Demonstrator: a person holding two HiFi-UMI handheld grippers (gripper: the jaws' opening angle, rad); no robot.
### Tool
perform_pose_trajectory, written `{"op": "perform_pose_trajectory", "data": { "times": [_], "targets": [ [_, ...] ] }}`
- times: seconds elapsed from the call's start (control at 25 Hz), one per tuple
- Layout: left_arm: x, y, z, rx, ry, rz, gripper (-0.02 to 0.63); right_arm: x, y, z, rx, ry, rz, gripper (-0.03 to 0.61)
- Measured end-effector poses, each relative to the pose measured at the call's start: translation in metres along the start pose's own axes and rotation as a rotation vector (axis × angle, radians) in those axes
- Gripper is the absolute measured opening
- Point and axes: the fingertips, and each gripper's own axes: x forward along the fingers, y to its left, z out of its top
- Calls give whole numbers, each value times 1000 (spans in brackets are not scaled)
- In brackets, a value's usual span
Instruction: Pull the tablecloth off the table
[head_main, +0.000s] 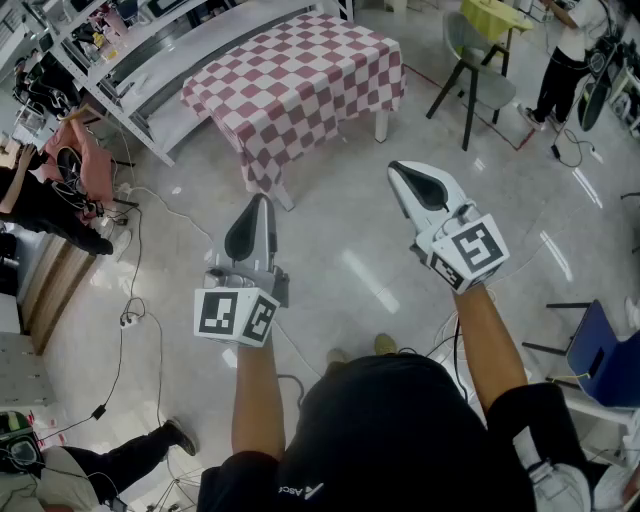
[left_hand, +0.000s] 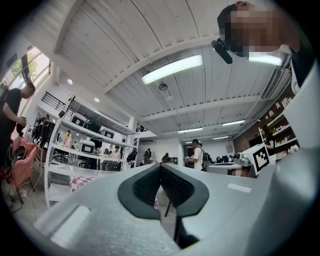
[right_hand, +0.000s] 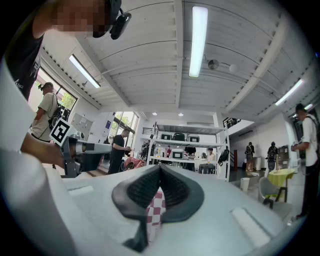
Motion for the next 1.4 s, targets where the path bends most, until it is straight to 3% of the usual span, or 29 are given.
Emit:
{"op": "perform_pose_trajectory", "data": {
  "times": [0.88, 1.04, 1.24, 1.4],
  "targets": [
    [50, -36, -7, 53, 3, 67, 9, -10, -67, -9, 16, -50, 67, 0],
    [84, -39, -17, 49, 11, 94, 9, -4, -104, -18, 26, -48, 81, 0],
    [125, -15, -32, 44, 14, 97, 9, 30, -135, -36, 35, -37, 78, 0],
    [166, 28, -47, 33, -3, 101, 10, 81, -158, -51, 17, -30, 80, 0]
  ]
}}
